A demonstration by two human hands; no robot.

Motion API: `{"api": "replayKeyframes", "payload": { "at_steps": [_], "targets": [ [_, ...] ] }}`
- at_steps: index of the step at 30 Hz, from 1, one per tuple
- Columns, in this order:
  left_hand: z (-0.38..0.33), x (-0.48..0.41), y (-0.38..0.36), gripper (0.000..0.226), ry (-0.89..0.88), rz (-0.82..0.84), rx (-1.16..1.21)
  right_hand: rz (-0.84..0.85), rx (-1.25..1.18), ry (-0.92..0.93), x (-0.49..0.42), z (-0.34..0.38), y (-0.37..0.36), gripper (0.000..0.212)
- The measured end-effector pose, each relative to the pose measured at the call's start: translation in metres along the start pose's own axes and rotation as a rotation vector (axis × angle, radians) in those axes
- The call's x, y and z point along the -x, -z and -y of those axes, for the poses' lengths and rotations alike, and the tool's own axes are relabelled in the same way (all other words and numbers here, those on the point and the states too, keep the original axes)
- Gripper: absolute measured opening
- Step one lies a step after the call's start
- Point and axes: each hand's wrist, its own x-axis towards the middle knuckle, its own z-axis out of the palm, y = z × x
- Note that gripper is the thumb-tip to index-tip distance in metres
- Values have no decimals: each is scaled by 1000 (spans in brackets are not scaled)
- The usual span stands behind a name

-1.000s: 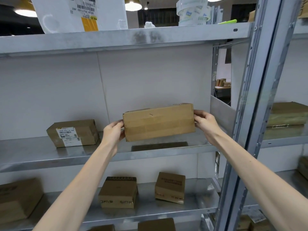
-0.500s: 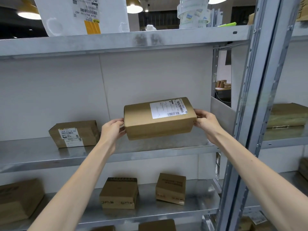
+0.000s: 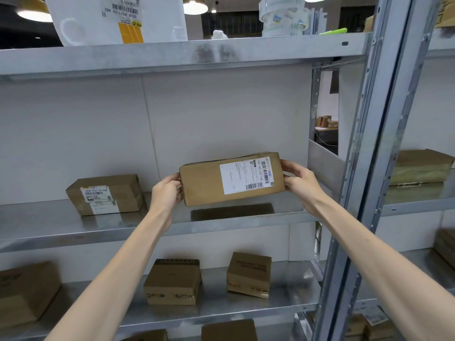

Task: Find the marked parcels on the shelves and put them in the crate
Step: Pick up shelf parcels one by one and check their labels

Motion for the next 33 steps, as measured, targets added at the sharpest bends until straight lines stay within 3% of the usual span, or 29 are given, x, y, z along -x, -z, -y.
{"api": "replayKeyframes", "payload": {
  "at_steps": [18, 24, 27, 33],
  "targets": [
    [33, 11, -11, 42, -25, 81, -121, -42, -6, -56, 8, -42, -7, 49],
    [77, 64, -23, 36, -376, -182, -147, -292, 89, 175, 61, -59, -17, 31],
    [115, 92, -27, 32, -452, -176, -163, -377, 123, 234, 93, -85, -17, 22],
    [190, 102, -35, 29, -310, -37, -223, -340, 218, 53, 125, -153, -11, 18]
  ]
}}
